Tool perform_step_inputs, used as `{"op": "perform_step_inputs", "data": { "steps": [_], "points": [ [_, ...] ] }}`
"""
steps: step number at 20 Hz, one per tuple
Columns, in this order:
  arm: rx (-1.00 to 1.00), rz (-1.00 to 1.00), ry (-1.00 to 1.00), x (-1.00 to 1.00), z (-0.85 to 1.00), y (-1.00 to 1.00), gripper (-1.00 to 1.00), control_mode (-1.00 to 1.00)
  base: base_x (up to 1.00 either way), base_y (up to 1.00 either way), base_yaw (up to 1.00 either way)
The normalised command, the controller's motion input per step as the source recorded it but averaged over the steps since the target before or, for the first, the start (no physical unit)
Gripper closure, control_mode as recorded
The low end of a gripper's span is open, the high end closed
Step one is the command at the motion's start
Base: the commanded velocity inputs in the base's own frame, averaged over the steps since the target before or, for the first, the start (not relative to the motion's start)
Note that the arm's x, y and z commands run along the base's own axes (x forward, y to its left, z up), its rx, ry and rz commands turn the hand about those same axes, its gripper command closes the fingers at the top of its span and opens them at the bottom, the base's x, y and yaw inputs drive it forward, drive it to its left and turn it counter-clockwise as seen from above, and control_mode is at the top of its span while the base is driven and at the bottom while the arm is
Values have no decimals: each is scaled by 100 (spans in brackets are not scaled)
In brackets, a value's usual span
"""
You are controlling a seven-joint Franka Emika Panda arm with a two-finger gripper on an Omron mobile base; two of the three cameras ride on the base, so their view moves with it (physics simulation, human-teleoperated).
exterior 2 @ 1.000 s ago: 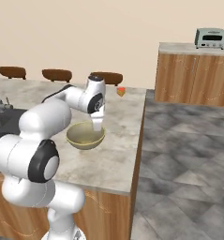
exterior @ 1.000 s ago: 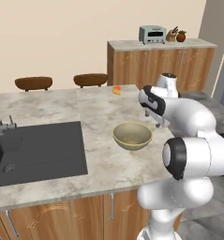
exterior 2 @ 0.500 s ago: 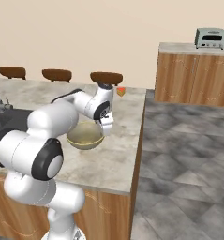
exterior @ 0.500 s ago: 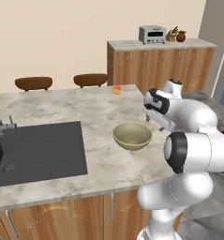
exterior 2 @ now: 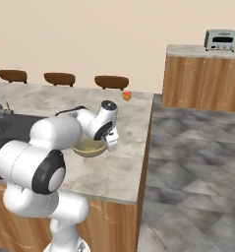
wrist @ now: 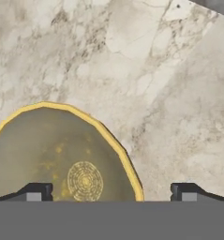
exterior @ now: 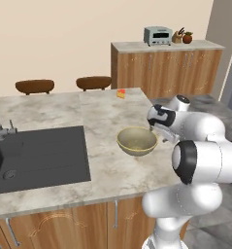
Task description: Pick the mug and place it in the sink. Pick the bowl and place it in the open cabinet and then close the cabinet.
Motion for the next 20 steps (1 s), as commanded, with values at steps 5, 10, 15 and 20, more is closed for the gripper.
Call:
{"op": "perform_step_inputs", "data": {
  "steps": [5, 10, 15, 20],
  "points": [
    [0, 0, -3, 3, -17, 1, -100, -100, 0, 0, 0],
    [0, 1, 0, 4, -29, 0, -100, -100, 0, 0, 0],
    [0, 3, 0, 14, -24, 3, -100, -100, 0, 0, 0],
    [0, 6, 0, 22, -23, 8, -100, -100, 0, 0, 0]
  ]
}}
